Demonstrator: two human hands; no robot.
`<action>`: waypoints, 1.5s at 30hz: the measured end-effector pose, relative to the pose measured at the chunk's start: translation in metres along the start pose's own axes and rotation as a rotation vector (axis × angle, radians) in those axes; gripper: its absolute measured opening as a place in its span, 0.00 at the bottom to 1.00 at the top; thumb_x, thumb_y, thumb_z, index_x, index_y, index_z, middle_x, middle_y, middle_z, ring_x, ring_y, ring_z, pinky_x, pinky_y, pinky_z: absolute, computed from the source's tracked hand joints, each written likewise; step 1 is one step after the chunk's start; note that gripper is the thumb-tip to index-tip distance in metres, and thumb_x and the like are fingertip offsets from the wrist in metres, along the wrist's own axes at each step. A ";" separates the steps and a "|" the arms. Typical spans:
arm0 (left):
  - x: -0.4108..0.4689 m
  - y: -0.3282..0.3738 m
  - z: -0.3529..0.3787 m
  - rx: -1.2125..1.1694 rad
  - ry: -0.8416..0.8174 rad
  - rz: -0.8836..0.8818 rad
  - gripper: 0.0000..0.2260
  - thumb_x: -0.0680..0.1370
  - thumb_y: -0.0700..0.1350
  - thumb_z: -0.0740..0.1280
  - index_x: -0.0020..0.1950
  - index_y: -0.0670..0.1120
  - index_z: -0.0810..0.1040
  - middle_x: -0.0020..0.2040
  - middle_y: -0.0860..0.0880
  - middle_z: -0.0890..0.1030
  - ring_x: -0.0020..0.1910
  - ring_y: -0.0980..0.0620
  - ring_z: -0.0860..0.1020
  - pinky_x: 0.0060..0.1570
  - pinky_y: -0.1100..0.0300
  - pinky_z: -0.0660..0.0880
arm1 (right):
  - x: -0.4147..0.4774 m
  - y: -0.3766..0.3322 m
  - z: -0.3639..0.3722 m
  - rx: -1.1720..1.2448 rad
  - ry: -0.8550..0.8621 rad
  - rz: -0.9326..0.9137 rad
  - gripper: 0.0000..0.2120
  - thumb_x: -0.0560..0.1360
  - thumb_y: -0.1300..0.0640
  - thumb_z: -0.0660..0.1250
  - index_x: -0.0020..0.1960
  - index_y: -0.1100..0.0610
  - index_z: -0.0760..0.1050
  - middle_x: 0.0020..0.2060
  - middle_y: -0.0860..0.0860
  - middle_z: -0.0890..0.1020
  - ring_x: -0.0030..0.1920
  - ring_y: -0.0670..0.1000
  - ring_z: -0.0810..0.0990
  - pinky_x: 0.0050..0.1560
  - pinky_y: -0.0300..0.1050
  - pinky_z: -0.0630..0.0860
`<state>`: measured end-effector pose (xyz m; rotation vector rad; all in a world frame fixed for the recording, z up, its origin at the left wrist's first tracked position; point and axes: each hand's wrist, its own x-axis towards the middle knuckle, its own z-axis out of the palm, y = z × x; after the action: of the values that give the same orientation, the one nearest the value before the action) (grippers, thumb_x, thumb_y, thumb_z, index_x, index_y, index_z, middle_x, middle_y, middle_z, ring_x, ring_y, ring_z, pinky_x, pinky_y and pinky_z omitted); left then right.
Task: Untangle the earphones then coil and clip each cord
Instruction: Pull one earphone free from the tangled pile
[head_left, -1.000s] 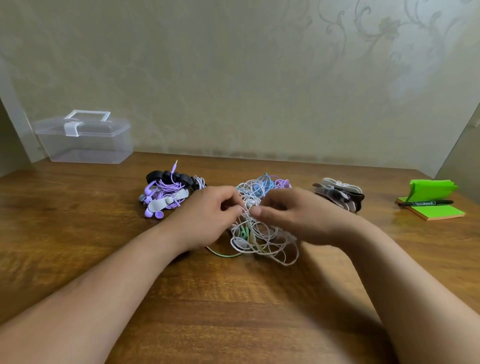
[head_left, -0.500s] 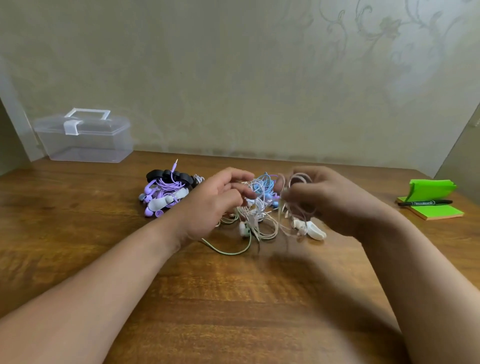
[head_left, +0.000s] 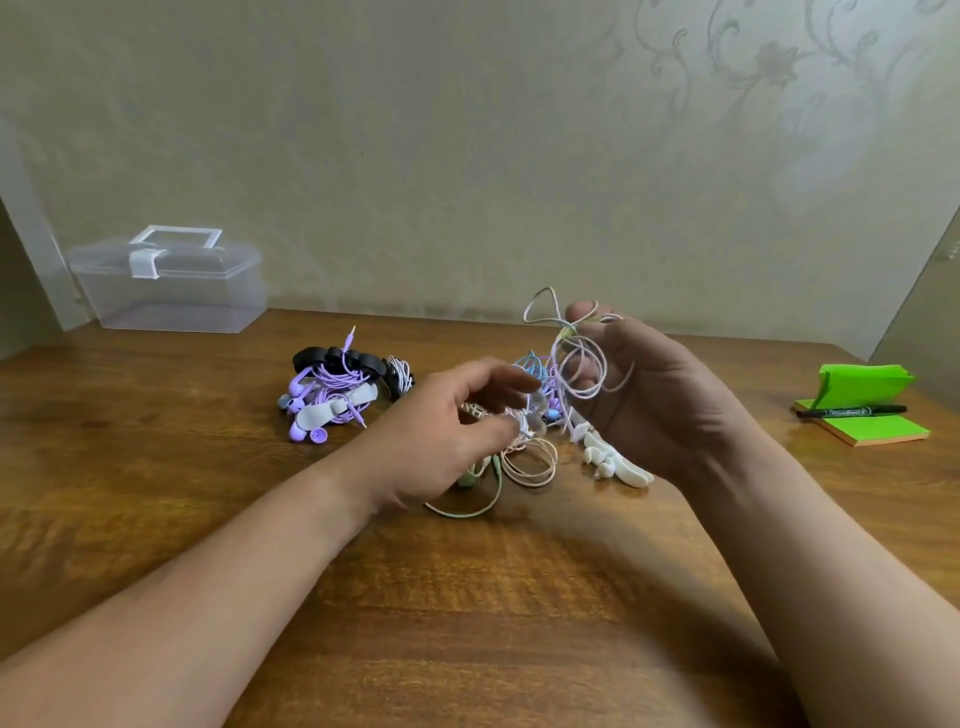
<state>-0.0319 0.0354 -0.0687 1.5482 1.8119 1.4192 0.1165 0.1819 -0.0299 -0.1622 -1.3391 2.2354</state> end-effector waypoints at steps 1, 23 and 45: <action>-0.001 0.002 -0.001 -0.022 -0.016 0.031 0.11 0.79 0.49 0.69 0.61 0.55 0.82 0.58 0.51 0.83 0.59 0.51 0.81 0.65 0.47 0.75 | 0.001 0.001 -0.001 -0.035 0.004 -0.013 0.07 0.74 0.65 0.67 0.52 0.59 0.79 0.35 0.53 0.78 0.32 0.47 0.79 0.36 0.39 0.80; 0.009 0.020 -0.023 -1.052 0.098 0.010 0.06 0.84 0.45 0.60 0.50 0.45 0.74 0.51 0.42 0.86 0.47 0.46 0.85 0.49 0.53 0.83 | 0.001 0.029 0.005 -0.564 -0.262 0.029 0.21 0.80 0.44 0.63 0.56 0.62 0.80 0.42 0.59 0.83 0.47 0.57 0.83 0.58 0.53 0.79; 0.005 0.021 -0.005 -0.690 0.058 -0.185 0.18 0.86 0.52 0.58 0.60 0.39 0.79 0.50 0.41 0.86 0.51 0.42 0.83 0.55 0.48 0.77 | -0.008 0.048 0.025 -0.606 -0.370 0.251 0.25 0.80 0.42 0.65 0.61 0.64 0.79 0.55 0.64 0.84 0.54 0.58 0.83 0.58 0.53 0.79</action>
<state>-0.0266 0.0354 -0.0466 0.9686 1.2395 1.7507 0.0964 0.1399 -0.0595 -0.1379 -2.2888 2.0426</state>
